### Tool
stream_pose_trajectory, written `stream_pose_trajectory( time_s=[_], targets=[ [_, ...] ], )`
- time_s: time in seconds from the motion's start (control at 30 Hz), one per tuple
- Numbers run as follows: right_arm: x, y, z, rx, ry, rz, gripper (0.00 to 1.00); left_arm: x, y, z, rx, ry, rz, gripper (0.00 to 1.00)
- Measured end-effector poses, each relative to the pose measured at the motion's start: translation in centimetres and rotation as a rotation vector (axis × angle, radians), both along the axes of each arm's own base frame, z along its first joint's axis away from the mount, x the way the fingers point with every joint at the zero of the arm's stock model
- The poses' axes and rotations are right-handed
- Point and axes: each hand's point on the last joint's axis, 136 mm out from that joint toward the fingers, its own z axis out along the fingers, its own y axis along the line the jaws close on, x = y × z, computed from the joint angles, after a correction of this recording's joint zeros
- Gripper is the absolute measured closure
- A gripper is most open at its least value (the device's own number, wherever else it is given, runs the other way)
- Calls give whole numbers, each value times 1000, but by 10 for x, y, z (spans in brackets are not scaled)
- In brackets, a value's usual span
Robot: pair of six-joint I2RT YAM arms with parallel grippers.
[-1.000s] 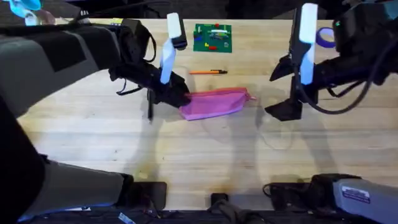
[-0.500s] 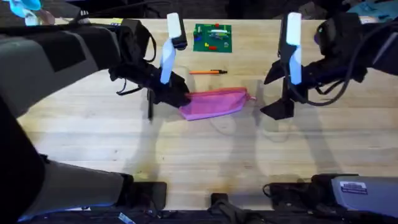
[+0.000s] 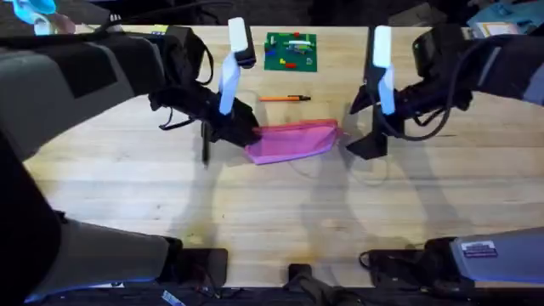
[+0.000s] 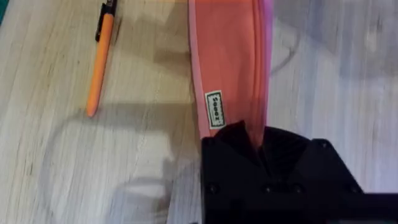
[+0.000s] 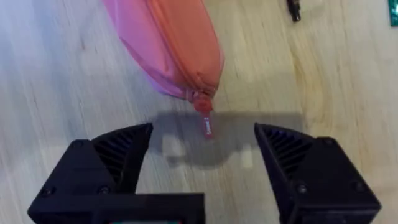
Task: Unzip the bag, pick up the pens from the table one at a time and place them inside, then zip the bag closed.
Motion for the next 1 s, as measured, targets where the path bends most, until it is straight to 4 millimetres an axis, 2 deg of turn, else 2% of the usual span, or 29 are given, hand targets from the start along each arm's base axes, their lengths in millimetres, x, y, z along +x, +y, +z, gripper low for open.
stream_pose_trajectory(
  time_s=[0.2,0.5,0.83,0.93,1.0],
  targets=[
    [-1,13,-14,-1,22,41,4,0,0,0,0,0,0,959],
    [0,16,-30,-4,59,52,16,0,0,0,0,0,0,959],
    [2,18,-30,-3,42,59,270,0,0,0,0,0,0,959],
    [2,18,-30,-3,42,59,392,0,0,0,0,0,0,959],
    [4,18,-30,-3,36,59,415,0,0,0,0,0,0,959]
  ],
)
